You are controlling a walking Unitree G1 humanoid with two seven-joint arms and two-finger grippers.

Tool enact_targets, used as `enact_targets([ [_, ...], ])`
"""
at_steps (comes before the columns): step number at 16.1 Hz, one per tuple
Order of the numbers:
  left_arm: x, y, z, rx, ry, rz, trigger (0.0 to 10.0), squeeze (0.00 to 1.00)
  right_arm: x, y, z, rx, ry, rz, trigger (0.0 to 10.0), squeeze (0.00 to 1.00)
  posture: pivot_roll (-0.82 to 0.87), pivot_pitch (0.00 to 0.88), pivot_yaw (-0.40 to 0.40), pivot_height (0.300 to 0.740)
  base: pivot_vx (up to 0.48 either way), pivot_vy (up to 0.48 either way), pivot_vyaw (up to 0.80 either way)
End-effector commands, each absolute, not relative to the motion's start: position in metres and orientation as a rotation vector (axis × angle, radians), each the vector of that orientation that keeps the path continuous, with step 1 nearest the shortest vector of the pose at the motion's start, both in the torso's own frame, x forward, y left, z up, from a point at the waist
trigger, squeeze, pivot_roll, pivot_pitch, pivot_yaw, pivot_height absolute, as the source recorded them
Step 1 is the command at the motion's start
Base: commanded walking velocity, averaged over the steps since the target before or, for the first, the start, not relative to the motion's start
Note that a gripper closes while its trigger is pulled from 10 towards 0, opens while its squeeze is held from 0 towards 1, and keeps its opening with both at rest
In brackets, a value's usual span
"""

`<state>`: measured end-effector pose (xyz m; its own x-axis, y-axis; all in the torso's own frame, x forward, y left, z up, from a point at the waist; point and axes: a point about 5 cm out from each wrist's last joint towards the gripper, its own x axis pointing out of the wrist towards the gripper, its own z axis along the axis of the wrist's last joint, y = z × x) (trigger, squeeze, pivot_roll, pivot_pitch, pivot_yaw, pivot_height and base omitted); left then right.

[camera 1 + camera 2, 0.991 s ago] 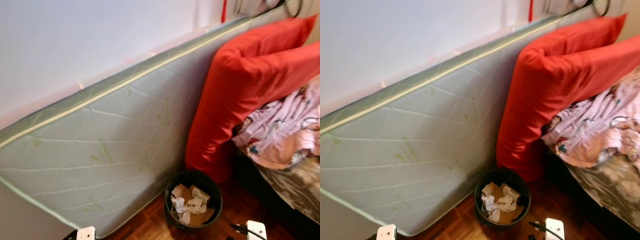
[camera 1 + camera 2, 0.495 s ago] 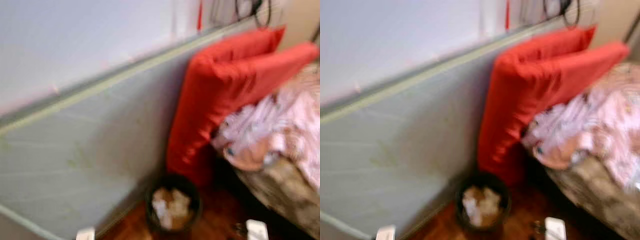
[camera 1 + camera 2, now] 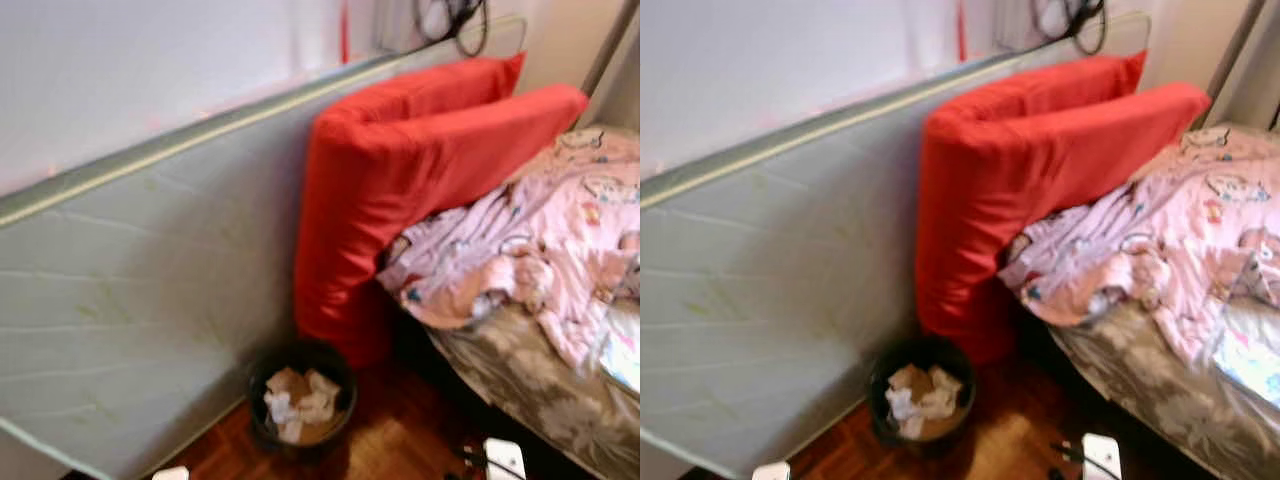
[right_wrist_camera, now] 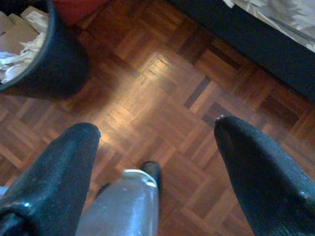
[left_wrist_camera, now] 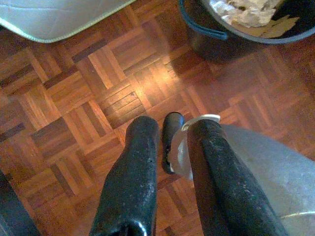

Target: Clean up the room

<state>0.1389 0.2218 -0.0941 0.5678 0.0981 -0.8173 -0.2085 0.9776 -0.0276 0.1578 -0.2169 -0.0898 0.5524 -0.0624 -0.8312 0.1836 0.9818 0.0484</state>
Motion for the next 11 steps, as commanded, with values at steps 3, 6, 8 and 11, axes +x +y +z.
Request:
enact_targets([
  [3, 0.14, 0.223, -0.093, -0.116, 0.949, 0.169, 10.0, 0.0, 0.158, -0.221, -0.089, 0.139, 0.968, -0.165, 10.0, 0.0, 0.04, 0.0, 0.058, 0.74, 0.0, -0.385, 0.0],
  [6, 0.141, 0.225, -0.093, -0.113, 0.948, 0.169, 10.0, 0.0, 0.159, -0.221, -0.088, 0.142, 0.965, -0.166, 10.0, 0.0, 0.04, 0.0, 0.059, 0.74, 0.0, -0.384, 0.0],
  [8, 0.149, 0.223, -0.09, -0.113, 0.939, 0.165, 10.0, 0.0, 0.159, -0.221, -0.088, 0.138, 0.966, -0.164, 10.0, 0.0, 0.03, 0.0, 0.061, 0.74, 0.0, -0.386, 0.0],
  [11, 0.162, 0.217, -0.087, -0.107, 0.925, 0.145, 10.0, 0.0, 0.162, -0.221, -0.087, 0.093, 0.963, -0.116, 10.0, 0.0, 0.03, 0.0, 0.066, 0.74, 0.0, -0.386, 0.0],
])
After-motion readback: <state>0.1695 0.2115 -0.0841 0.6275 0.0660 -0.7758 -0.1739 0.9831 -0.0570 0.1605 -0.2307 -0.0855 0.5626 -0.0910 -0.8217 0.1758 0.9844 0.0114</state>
